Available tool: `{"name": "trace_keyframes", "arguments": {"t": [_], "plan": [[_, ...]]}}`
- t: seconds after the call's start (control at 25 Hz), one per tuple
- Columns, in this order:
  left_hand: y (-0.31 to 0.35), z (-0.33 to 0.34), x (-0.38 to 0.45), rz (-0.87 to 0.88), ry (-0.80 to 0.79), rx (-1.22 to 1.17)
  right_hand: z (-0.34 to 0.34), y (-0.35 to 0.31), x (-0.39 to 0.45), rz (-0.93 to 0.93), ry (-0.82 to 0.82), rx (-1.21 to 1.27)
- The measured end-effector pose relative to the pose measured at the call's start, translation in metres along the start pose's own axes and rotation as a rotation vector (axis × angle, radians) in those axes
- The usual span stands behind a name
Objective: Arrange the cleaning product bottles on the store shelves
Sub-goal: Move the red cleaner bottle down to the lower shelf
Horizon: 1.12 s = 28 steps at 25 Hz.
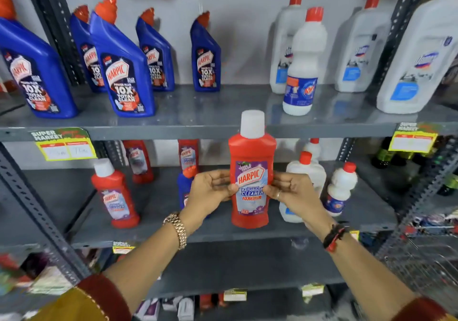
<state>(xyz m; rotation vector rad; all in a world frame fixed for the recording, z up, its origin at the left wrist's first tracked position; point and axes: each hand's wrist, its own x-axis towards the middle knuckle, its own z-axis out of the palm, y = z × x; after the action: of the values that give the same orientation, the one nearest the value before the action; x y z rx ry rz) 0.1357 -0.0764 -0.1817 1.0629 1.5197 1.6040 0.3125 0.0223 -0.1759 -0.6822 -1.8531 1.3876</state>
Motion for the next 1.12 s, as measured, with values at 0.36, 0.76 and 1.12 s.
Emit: {"name": "trace_keyframes", "arguments": {"t": [0.36,0.76,1.12], "plan": [[-0.109,-0.009,0.044,-0.097,0.107,0.037,0.038,0.117,0.039,0.154,0.095,-0.121],[-0.170,-0.014,0.111,-0.129,0.115,0.051,0.050,0.180,0.096,0.276,0.123,-0.168],[-0.185,-0.010,0.102,-0.072,0.181,0.057,0.043,0.192,0.094,0.287,0.109,-0.212]]}}
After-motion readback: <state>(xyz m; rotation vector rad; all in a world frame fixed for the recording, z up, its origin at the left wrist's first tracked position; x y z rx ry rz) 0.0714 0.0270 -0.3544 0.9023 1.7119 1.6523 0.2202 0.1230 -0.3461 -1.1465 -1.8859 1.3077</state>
